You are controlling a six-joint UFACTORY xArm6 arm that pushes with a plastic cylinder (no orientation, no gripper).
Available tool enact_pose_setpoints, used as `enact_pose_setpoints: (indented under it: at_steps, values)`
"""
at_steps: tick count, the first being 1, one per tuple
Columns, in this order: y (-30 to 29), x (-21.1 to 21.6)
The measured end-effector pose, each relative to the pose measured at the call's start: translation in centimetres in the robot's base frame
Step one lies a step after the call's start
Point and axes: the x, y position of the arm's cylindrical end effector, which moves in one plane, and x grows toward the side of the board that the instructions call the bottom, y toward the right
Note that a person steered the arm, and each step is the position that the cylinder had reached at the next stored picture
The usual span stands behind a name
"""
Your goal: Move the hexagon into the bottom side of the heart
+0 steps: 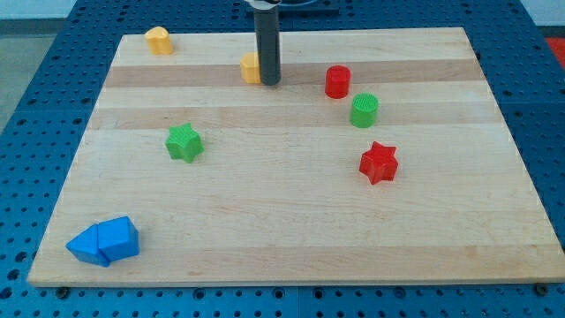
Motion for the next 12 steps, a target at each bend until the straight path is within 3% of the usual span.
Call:
enact_pose_setpoints:
  at_steps: [4,8,12]
  values:
    - [-1.0,-2.2]
    - [-7.2,-6.1]
    - [-13.5,-6.1]
